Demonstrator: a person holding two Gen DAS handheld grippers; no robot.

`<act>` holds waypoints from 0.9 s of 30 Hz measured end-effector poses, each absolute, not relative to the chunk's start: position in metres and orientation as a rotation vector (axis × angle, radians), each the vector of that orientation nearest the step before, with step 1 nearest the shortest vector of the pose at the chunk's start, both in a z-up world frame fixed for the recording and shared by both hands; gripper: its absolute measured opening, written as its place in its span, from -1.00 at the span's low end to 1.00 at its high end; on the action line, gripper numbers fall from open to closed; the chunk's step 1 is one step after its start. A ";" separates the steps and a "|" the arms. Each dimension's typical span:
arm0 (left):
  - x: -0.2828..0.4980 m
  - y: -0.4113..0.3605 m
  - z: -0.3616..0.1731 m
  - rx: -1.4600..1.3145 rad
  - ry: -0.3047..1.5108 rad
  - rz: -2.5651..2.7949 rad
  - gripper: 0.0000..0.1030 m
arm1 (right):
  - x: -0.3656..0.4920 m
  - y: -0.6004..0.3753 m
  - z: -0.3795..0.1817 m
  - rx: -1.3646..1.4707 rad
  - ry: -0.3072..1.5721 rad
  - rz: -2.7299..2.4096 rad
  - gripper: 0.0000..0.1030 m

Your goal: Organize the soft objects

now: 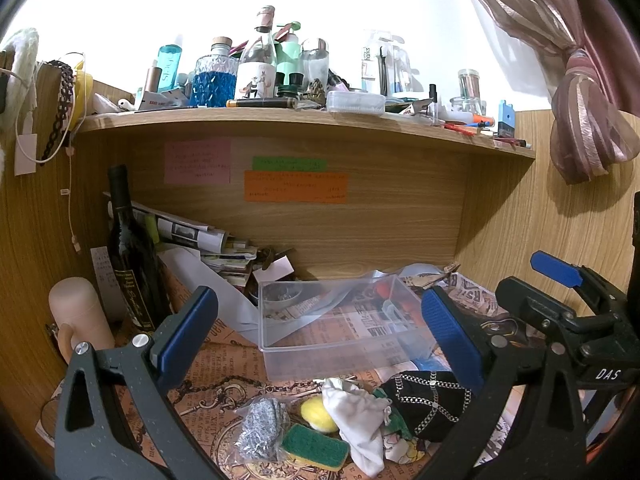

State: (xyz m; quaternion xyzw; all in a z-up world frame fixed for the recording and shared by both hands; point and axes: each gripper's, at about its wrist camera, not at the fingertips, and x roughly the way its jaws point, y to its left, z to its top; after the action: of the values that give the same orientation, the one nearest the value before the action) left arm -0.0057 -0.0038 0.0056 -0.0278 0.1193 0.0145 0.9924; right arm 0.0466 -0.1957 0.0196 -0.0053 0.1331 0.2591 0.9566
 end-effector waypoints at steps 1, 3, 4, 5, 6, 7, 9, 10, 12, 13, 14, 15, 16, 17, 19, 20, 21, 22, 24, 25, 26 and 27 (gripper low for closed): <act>-0.005 -0.004 0.006 -0.055 0.238 0.029 1.00 | 0.047 -0.196 0.020 -0.010 0.270 0.526 1.00; -0.006 -0.004 0.005 -0.056 0.237 0.029 1.00 | 0.047 -0.196 0.020 -0.011 0.271 0.527 1.00; -0.006 -0.004 0.005 -0.056 0.236 0.029 1.00 | 0.047 -0.197 0.019 -0.012 0.271 0.527 1.00; -0.006 -0.004 0.005 -0.055 0.235 0.028 1.00 | 0.047 -0.197 0.019 -0.013 0.271 0.527 1.00; -0.006 -0.004 0.005 -0.055 0.234 0.028 1.00 | 0.047 -0.196 0.019 -0.013 0.271 0.527 1.00; -0.006 -0.004 0.004 -0.055 0.232 0.028 1.00 | 0.047 -0.197 0.019 -0.013 0.271 0.528 1.00; -0.007 -0.004 0.004 -0.055 0.230 0.028 1.00 | 0.047 -0.197 0.019 -0.012 0.271 0.529 1.00; -0.007 -0.005 0.004 -0.055 0.229 0.028 1.00 | 0.047 -0.197 0.019 -0.013 0.270 0.528 1.00; -0.007 -0.005 0.004 -0.056 0.230 0.028 1.00 | 0.047 -0.197 0.019 -0.013 0.268 0.527 1.00; -0.007 -0.005 0.004 -0.056 0.230 0.029 1.00 | 0.046 -0.197 0.019 -0.013 0.267 0.528 1.00; -0.007 -0.004 0.004 -0.056 0.230 0.028 1.00 | 0.046 -0.197 0.019 -0.012 0.267 0.529 1.00; -0.007 -0.005 0.004 -0.057 0.231 0.027 1.00 | 0.046 -0.197 0.019 -0.011 0.267 0.530 1.00; -0.008 -0.004 0.004 -0.057 0.231 0.027 1.00 | 0.046 -0.197 0.019 -0.011 0.268 0.530 1.00; -0.008 -0.005 0.004 -0.057 0.230 0.027 1.00 | 0.045 -0.197 0.019 -0.009 0.269 0.530 1.00; -0.008 -0.005 0.004 -0.056 0.231 0.027 1.00 | 0.045 -0.196 0.019 -0.006 0.270 0.532 1.00; -0.008 -0.005 0.003 -0.055 0.234 0.026 1.00 | 0.045 -0.196 0.019 -0.004 0.272 0.532 1.00; -0.008 -0.005 0.003 -0.054 0.238 0.024 1.00 | 0.045 -0.196 0.019 -0.003 0.273 0.532 1.00; -0.008 -0.004 0.002 -0.054 0.242 0.023 1.00 | 0.046 -0.197 0.018 -0.001 0.275 0.532 1.00; -0.007 -0.003 0.000 -0.053 0.249 0.025 1.00 | 0.046 -0.196 0.018 0.000 0.278 0.535 1.00; -0.006 -0.002 -0.002 -0.053 0.257 0.029 1.00 | 0.046 -0.196 0.017 -0.002 0.280 0.534 1.00; -0.005 0.000 -0.004 -0.053 0.267 0.032 1.00 | 0.047 -0.197 0.016 -0.003 0.283 0.533 1.00; -0.003 0.002 -0.007 -0.054 0.279 0.038 1.00 | 0.048 -0.196 0.015 -0.007 0.289 0.531 1.00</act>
State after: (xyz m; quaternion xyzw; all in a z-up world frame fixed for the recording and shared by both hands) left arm -0.0032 0.0016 -0.0073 -0.0270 0.1391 0.0188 0.9897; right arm 0.0483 -0.1957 0.0147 -0.0033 0.1425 0.2613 0.9547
